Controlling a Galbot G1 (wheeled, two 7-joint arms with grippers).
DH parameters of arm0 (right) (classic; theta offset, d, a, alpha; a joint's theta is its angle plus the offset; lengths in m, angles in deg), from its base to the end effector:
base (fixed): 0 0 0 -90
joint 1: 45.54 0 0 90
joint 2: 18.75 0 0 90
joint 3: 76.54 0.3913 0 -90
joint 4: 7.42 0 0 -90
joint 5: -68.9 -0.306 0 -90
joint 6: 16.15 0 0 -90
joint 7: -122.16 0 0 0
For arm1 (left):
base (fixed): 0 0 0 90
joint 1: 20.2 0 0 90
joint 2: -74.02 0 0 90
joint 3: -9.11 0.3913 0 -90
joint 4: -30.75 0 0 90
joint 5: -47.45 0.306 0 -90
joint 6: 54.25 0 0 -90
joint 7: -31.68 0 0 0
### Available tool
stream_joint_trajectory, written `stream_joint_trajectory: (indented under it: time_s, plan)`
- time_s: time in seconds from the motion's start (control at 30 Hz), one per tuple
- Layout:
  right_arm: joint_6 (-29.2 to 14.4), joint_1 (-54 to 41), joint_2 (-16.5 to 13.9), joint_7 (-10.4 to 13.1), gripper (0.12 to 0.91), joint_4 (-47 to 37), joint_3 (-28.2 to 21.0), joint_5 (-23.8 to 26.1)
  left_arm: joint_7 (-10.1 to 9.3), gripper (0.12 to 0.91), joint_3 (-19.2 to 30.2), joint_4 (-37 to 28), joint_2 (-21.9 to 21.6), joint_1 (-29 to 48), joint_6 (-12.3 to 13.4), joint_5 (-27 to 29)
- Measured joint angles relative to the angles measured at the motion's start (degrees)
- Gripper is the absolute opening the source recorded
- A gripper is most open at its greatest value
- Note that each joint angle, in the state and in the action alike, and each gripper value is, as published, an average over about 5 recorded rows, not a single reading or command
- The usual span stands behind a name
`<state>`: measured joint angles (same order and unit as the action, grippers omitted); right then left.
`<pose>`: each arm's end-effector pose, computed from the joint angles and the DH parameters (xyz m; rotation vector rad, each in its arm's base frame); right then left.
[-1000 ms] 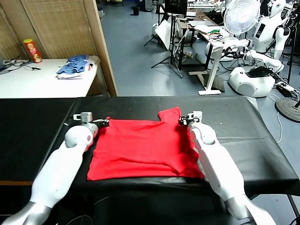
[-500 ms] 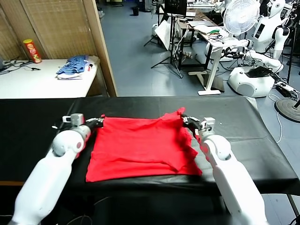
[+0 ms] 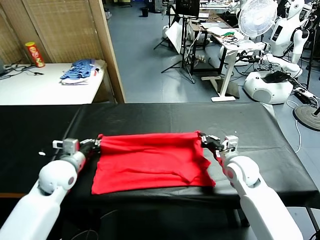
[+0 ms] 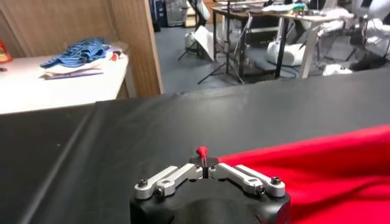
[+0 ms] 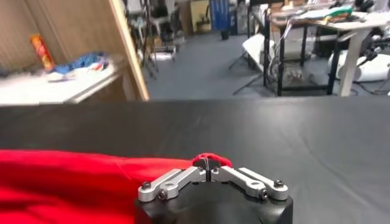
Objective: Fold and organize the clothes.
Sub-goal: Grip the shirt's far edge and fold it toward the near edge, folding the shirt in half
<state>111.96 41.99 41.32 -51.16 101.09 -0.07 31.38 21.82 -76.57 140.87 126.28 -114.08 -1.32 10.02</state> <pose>0.2943 -0.0879 -0.2764 0.4040 -2.6378 -0.0018 0.2697 0.1580 -0.2583 -0.1324 -2.6659 -0.1517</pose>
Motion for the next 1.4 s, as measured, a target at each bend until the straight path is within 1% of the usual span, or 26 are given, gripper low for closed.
stream_joint_trajectory:
  time_s: [0.13,0.23,0.53,0.73,0.8,0.83,0.9,0.93,0.97,1.03,1.07,1.1,1.17,1.2,1.27,1.3,1.33,1.4]
  plan:
    - [2.86,2.52,-1.45,0.22,0.122,2.96,0.54,0.57,-0.05,0.128,-0.92,2.76,-0.58,-2.48,-0.43,0.37]
    - [3.93,4.28,-2.28,0.26,0.122,4.55,1.04,1.04,-0.03,0.128,-1.31,4.53,-0.83,-4.13,-1.00,1.03]
    - [4.08,8.13,-3.73,0.09,0.122,7.43,2.34,1.40,0.48,0.128,-3.03,8.60,-1.42,-10.06,-2.55,5.02]
    - [4.08,10.13,-3.40,-0.06,0.122,8.71,2.76,3.25,2.28,0.128,-3.31,9.33,-1.00,-13.73,-2.12,7.69]
    - [4.08,10.87,-3.27,-0.05,0.122,9.20,3.08,3.61,2.46,0.128,-3.20,9.29,-0.71,-14.56,-1.97,8.30]
    - [4.08,11.25,-3.26,-0.06,0.126,9.49,3.33,3.66,2.44,0.128,-3.15,9.31,-0.56,-14.89,-1.99,8.43]
    - [4.08,11.95,-3.31,-0.09,0.162,10.06,3.89,3.65,2.29,0.134,-3.16,9.52,-0.33,-15.41,-2.24,8.45]
    - [4.08,12.28,-3.38,-0.11,0.197,10.38,4.21,3.63,2.18,0.139,-3.23,9.73,-0.25,-15.63,-2.42,8.41]
    - [4.08,12.59,-3.48,-0.14,0.248,10.74,4.58,3.58,2.08,0.161,-3.34,9.98,-0.20,-15.86,-2.60,8.33]
    - [4.08,13.00,-3.71,-0.16,0.347,11.50,5.44,3.42,1.92,0.238,-3.72,10.59,-0.17,-16.40,-2.96,8.09]
    - [4.08,13.12,-3.79,-0.17,0.413,11.86,5.94,3.34,1.87,0.287,-3.97,10.95,-0.19,-16.71,-3.14,7.93]
    - [4.08,13.13,-3.79,-0.16,0.464,12.13,6.52,3.27,1.84,0.354,-4.26,11.38,-0.27,-17.06,-3.34,7.71]
    - [4.08,12.75,-3.44,0.22,0.564,12.28,7.68,3.33,1.86,0.454,-4.95,12.35,-0.47,-17.69,-3.79,7.10]
    - [4.08,12.34,-3.07,0.56,0.614,12.11,8.17,3.49,1.93,0.522,-5.33,12.89,-0.55,-17.91,-3.99,6.64]
    - [4.08,11.05,-1.98,1.29,0.703,11.21,8.74,4.22,2.05,0.622,-6.13,13.73,-0.49,-17.98,-4.36,5.47]
    - [4.08,10.19,-1.28,1.55,0.734,10.50,8.69,4.87,2.08,0.679,-6.44,13.99,-0.32,-17.79,-4.46,4.80]
    - [4.08,9.22,-0.49,1.66,0.767,9.63,8.45,5.63,2.06,0.720,-6.68,14.08,-0.07,-17.44,-4.51,4.03]
    - [4.08,7.13,1.21,1.63,0.788,7.52,7.49,7.30,1.68,0.775,-6.79,13.66,0.63,-16.24,-4.26,2.42]
